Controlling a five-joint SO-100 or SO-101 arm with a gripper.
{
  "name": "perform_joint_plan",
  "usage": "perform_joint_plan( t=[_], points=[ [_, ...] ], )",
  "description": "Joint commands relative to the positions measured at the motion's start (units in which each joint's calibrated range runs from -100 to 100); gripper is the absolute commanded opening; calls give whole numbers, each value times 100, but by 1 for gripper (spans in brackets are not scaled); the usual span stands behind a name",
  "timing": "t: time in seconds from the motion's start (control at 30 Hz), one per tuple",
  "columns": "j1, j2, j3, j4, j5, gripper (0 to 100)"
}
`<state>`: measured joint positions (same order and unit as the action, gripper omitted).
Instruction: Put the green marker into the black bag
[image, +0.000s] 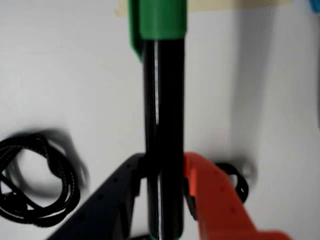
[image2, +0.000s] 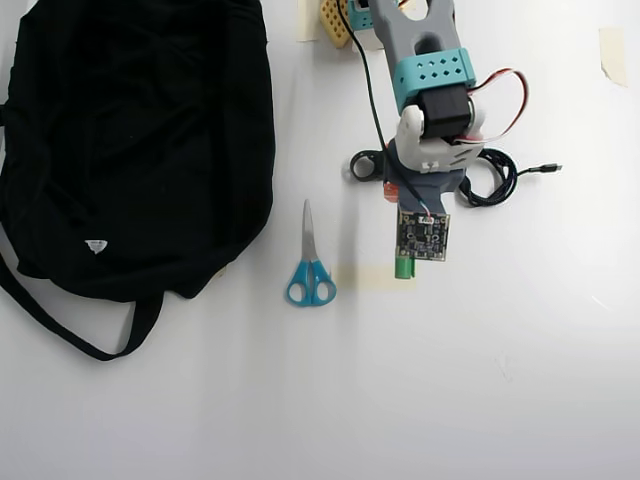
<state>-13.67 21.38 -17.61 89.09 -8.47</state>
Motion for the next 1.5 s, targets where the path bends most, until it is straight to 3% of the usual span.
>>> perform_joint_plan(
  t=[0.0,0.8,1.47],
  points=[
    [43,-495,-27,-46,-28,2],
    [521,-1507,1051,-72,-102,2],
    [2040,-2619,2183,-158,-70,2]
  ],
)
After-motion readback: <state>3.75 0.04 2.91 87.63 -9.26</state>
